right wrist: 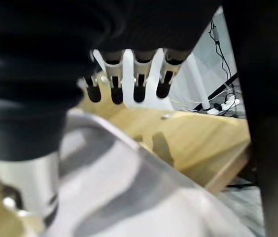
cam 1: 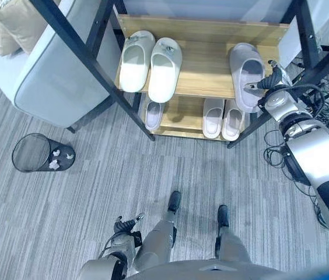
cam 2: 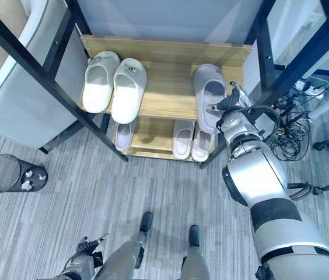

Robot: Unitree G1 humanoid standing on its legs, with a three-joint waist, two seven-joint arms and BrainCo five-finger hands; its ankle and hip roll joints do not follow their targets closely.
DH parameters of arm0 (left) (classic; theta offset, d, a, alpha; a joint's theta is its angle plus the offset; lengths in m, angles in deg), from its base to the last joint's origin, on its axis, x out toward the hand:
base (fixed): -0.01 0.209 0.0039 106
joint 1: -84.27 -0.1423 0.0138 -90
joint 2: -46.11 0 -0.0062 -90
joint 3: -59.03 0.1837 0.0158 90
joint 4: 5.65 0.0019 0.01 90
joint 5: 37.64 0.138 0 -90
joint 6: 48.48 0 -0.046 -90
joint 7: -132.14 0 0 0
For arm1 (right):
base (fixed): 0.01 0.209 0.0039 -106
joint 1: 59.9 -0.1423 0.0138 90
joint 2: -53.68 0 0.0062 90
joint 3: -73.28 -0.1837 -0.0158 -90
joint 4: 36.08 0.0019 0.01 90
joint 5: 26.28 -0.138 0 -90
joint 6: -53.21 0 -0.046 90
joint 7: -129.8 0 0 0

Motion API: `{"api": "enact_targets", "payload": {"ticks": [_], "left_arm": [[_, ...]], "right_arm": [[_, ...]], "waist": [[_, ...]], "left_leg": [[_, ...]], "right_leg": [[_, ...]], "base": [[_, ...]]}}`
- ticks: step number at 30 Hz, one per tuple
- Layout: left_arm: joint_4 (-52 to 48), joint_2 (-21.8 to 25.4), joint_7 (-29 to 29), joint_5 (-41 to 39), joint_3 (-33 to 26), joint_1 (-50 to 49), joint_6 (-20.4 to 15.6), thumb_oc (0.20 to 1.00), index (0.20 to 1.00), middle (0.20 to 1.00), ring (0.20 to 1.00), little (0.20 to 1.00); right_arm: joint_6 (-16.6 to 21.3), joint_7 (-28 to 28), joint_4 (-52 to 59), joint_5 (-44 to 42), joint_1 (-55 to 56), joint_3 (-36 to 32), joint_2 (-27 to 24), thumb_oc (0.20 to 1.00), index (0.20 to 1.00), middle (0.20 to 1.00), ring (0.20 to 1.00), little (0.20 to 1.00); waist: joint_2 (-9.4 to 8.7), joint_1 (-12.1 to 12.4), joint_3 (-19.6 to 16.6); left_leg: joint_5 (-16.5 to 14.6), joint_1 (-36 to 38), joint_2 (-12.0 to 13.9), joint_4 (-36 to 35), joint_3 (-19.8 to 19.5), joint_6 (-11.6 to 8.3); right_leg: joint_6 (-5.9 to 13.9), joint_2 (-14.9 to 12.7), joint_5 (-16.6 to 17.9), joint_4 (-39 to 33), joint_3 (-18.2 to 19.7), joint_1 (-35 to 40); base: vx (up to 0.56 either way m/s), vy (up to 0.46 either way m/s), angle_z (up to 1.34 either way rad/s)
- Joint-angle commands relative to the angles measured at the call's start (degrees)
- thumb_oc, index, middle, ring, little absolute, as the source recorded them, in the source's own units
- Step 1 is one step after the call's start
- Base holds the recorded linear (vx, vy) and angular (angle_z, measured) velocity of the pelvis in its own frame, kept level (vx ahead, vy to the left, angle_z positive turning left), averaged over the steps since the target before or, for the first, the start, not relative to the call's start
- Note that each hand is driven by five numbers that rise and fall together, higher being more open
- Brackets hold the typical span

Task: Arrange the slippers neatly on the shoe rack.

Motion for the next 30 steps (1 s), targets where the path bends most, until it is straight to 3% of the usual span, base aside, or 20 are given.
{"api": "enact_targets", "payload": {"ticks": [1,7,14,19,25,28,30], "left_arm": [[3.4,1.6,1.2,-0.9,-0.4,0.8,-1.1,1.000,1.000,1.000,1.000,1.000],[4.6,0.8,1.9,-1.2,0.8,1.5,-1.8,1.000,1.000,1.000,1.000,1.000],[4.7,0.0,1.9,-0.4,2.4,3.5,-2.7,1.000,1.000,1.000,1.000,1.000],[3.8,0.8,1.8,0.4,2.3,4.7,-2.5,1.000,1.000,1.000,1.000,1.000],[4.8,0.6,1.4,1.1,3.5,4.3,-2.8,1.000,1.000,1.000,1.000,1.000],[4.8,0.6,1.2,1.2,3.9,4.6,-2.6,1.000,1.000,1.000,1.000,1.000],[4.8,0.5,1.5,1.2,4.1,5.3,-3.0,1.000,1.000,1.000,1.000,1.000]], "right_arm": [[-0.6,-6.1,-0.8,3.3,-1.7,0.9,-1.9,1.000,1.000,1.000,1.000,1.000],[-2.7,-11.1,-0.8,4.2,-3.1,2.3,-3.4,1.000,1.000,1.000,1.000,1.000],[-4.3,-8.5,-0.8,1.3,-4.2,-0.1,-4.1,1.000,1.000,1.000,1.000,1.000],[2.0,-9.8,-0.8,-3.4,-3.1,-6.1,-5.3,1.000,1.000,1.000,1.000,1.000],[6.1,-14.6,4.7,-9.0,-5.2,-11.7,-6.7,1.000,1.000,1.000,1.000,1.000],[6.0,-14.2,4.7,-10.4,-5.7,-12.6,-6.7,1.000,1.000,1.000,1.000,1.000],[3.7,-12.2,2.7,-10.4,-6.5,-11.7,-6.3,1.000,1.000,1.000,1.000,1.000]], "waist": [[-1.65,-0.9,-0.4],[-1.79,-0.3,0.7],[-2.25,0.2,0.9],[-2.71,1.8,0.0],[-3.51,2.7,0.1],[-3.70,2.7,0.1],[-4.02,2.7,0.2]], "left_leg": [[-5.0,4.7,-1.2,1.4,0.7,1.16],[-4.8,3.3,-1.9,1.5,0.2,1.22],[-4.4,0.7,-2.4,1.6,-0.1,1.21],[-3.8,-0.1,-2.5,0.8,-1.2,1.12],[-2.8,-1.8,-2.6,-0.7,-1.4,0.99],[-2.3,-2.2,-2.7,-1.3,-1.5,1.00],[-2.0,-2.4,-2.7,-1.9,-1.4,1.03]], "right_leg": [[1.85,-2.8,-0.2,-1.3,0.1,5.9],[2.05,-3.3,-0.2,-1.5,-0.6,4.9],[2.43,-3.6,-0.1,-1.8,-1.6,3.0],[2.95,-3.6,-0.1,-1.8,-2.7,2.0],[3.32,-3.6,-0.2,-1.8,-3.8,0.5],[3.67,-3.7,-0.3,-1.8,-4.3,0.1],[3.78,-3.7,-0.4,-1.8,-4.5,-0.2]], "base": [[0.01,0.075,0.11],[-0.01,0.032,0.04],[0.00,0.000,0.00],[0.02,-0.010,0.02],[0.03,0.016,0.10],[0.02,0.024,0.11],[0.01,0.002,0.10]]}}
